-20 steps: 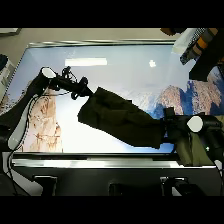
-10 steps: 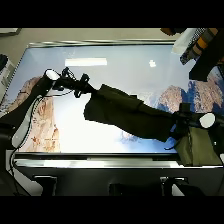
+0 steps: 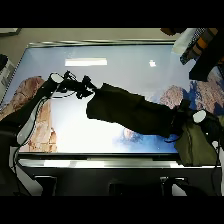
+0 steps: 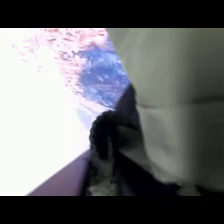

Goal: Fold the clothes and pants, and hang the long-sleeved shirts on hangers.

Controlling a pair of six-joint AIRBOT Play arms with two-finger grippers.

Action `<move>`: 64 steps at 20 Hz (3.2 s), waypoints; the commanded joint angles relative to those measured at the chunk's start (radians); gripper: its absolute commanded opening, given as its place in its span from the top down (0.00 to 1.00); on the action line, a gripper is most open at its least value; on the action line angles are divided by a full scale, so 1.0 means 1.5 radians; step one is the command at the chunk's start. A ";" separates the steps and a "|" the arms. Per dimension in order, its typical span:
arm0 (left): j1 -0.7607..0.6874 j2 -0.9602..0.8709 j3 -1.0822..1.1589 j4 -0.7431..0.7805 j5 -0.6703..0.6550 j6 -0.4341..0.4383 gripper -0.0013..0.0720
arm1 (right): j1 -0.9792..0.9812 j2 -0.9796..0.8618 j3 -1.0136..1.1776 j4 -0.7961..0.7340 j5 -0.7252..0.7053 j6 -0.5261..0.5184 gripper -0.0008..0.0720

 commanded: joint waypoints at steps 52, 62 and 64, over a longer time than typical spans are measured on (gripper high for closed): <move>0.249 0.657 -0.687 0.248 -0.171 0.053 0.97 | 0.000 0.293 0.002 0.146 0.364 -0.510 0.22; 0.258 0.816 -0.737 0.255 -0.244 0.033 0.18 | 0.001 0.082 0.002 0.446 0.434 -1.031 0.04; 0.258 0.833 -0.736 0.255 -0.239 0.033 0.14 | 0.013 0.047 0.002 0.441 0.439 -1.118 0.04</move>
